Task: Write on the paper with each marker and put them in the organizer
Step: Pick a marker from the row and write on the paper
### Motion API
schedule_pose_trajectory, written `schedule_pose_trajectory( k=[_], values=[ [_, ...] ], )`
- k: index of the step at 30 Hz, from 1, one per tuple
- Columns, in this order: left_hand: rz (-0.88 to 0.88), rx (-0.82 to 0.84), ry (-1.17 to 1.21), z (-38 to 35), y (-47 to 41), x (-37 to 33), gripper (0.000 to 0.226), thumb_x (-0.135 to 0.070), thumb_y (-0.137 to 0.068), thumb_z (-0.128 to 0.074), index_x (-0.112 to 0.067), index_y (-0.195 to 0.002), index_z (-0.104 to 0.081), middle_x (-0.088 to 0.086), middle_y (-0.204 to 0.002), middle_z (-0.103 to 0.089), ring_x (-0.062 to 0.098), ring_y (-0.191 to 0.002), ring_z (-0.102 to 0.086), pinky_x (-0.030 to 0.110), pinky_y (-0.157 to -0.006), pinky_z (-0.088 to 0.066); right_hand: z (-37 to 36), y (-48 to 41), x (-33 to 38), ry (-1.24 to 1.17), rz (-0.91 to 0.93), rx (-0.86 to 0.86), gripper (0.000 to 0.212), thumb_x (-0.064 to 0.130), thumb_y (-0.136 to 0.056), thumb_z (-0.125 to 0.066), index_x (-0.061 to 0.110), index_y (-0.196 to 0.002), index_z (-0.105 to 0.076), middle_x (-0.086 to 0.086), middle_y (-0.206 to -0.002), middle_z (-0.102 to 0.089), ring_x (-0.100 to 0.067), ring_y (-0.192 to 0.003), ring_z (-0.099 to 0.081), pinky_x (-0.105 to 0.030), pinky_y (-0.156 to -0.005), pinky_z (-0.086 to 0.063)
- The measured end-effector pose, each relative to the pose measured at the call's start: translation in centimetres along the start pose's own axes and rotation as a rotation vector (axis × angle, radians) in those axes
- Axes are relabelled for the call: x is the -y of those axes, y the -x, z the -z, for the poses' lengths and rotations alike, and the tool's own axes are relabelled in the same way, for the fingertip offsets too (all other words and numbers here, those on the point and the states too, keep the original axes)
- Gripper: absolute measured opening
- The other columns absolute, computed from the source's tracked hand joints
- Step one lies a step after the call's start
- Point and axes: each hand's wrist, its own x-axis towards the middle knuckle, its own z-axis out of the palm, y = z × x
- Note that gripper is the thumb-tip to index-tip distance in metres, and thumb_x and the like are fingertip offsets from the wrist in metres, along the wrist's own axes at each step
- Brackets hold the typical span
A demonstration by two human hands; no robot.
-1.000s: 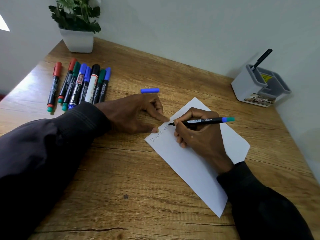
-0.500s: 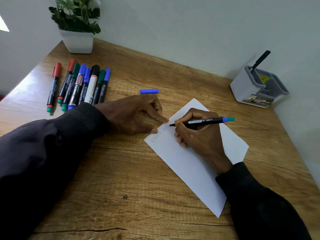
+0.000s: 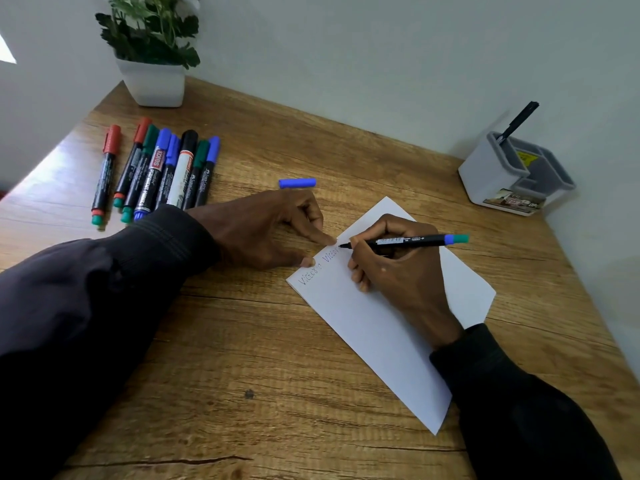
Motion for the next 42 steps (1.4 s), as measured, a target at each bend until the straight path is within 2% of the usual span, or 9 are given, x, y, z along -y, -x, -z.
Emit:
schedule_pose_trajectory(
  k=[2, 7, 14, 18, 21, 31, 36, 40, 42],
  values=[
    [0.003, -0.006, 0.007, 0.0, 0.0, -0.1, 0.032, -0.028, -0.082, -0.076, -0.031, -0.112, -0.065, -0.016, -0.117, -0.054, -0.008, -0.110, -0.046, -0.004, -0.086, -0.035, -0.1, 0.0, 0.0, 0.010, 0.015, 0.005, 0.011, 0.001, -0.094, -0.072, -0.004, -0.084, -0.072, -0.013, -0.066, -0.071, -0.026, -0.049, -0.068, -0.028, -0.045, -0.054],
    [0.009, 0.005, 0.008, 0.0, -0.1, -0.1, 0.033, -0.029, -0.083, -0.075, -0.040, -0.109, -0.060, -0.019, -0.116, -0.052, -0.011, -0.110, -0.043, -0.005, -0.084, -0.033, 0.0, 0.1, -0.2, -0.010, 0.004, -0.023, 0.012, -0.002, -0.094, -0.070, -0.007, -0.084, -0.070, -0.015, -0.065, -0.071, -0.026, -0.048, -0.067, -0.028, -0.045, -0.053],
    [-0.006, 0.000, 0.017, -0.1, -0.1, 0.0, 0.032, -0.026, -0.082, -0.076, -0.038, -0.108, -0.061, -0.018, -0.116, -0.053, -0.013, -0.111, -0.042, -0.007, -0.082, -0.032, 0.0, -0.1, 0.0, 0.004, -0.009, -0.030, 0.013, -0.008, -0.089, -0.069, -0.005, -0.077, -0.069, -0.015, -0.062, -0.070, -0.027, -0.046, -0.066, -0.027, -0.044, -0.051],
    [-0.009, 0.011, -0.015, -0.1, -0.1, 0.2, 0.033, -0.031, -0.082, -0.075, -0.032, -0.114, -0.067, -0.016, -0.118, -0.053, -0.008, -0.111, -0.045, -0.004, -0.086, -0.034, 0.0, 0.0, 0.0, 0.015, -0.007, -0.021, 0.009, -0.002, -0.093, -0.071, -0.005, -0.084, -0.072, -0.014, -0.066, -0.072, -0.028, -0.050, -0.069, -0.029, -0.047, -0.054],
    [-0.009, 0.008, -0.002, 0.0, -0.1, 0.2, 0.033, -0.029, -0.082, -0.075, -0.034, -0.114, -0.066, -0.016, -0.118, -0.054, -0.008, -0.111, -0.046, -0.004, -0.086, -0.035, 0.0, -0.2, -0.1, -0.001, -0.024, -0.042, 0.012, -0.008, -0.089, -0.068, -0.006, -0.077, -0.069, -0.018, -0.063, -0.070, -0.030, -0.047, -0.067, -0.029, -0.045, -0.052],
    [-0.005, 0.025, -0.032, 0.0, -0.1, 0.3, 0.041, -0.033, -0.084, -0.073, -0.035, -0.124, -0.064, -0.016, -0.120, -0.051, -0.006, -0.112, -0.046, 0.000, -0.091, -0.035, 1.1, -1.0, 0.4, -0.314, -0.098, -0.113, 0.019, -0.012, -0.095, -0.059, -0.006, -0.078, -0.066, -0.021, -0.067, -0.068, -0.026, -0.050, -0.061, -0.028, -0.047, -0.049],
    [0.012, 0.023, 0.014, 0.3, 0.0, 0.0, 0.043, -0.034, -0.086, -0.070, -0.041, -0.127, -0.061, -0.016, -0.119, -0.054, -0.004, -0.112, -0.049, 0.010, -0.095, -0.041, 1.4, -1.3, 0.6, -0.383, -0.101, -0.084, 0.010, -0.006, -0.096, -0.063, -0.011, -0.090, -0.068, -0.024, -0.075, -0.069, -0.027, -0.058, -0.064, -0.028, -0.054, -0.053],
    [0.039, -0.030, 0.054, 0.3, -0.1, -0.3, 0.042, -0.028, -0.087, -0.071, -0.032, -0.128, -0.062, -0.012, -0.118, -0.059, -0.001, -0.110, -0.054, 0.005, -0.093, -0.040, 1.7, -1.4, 0.6, -0.428, -0.077, -0.086, 0.010, -0.006, -0.097, -0.061, -0.015, -0.094, -0.067, -0.024, -0.076, -0.069, -0.027, -0.061, -0.065, -0.028, -0.056, -0.054],
    [0.035, -0.102, 0.093, 0.2, -0.2, -0.3, 0.041, -0.020, -0.087, -0.072, -0.026, -0.126, -0.065, -0.007, -0.113, -0.062, 0.004, -0.104, -0.058, 0.008, -0.090, -0.044, 1.9, -1.4, 0.7, -0.455, -0.058, -0.070, 0.013, -0.005, -0.099, -0.058, -0.011, -0.094, -0.068, -0.023, -0.077, -0.070, -0.027, -0.062, -0.067, -0.028, -0.057, -0.055]
  ],
)
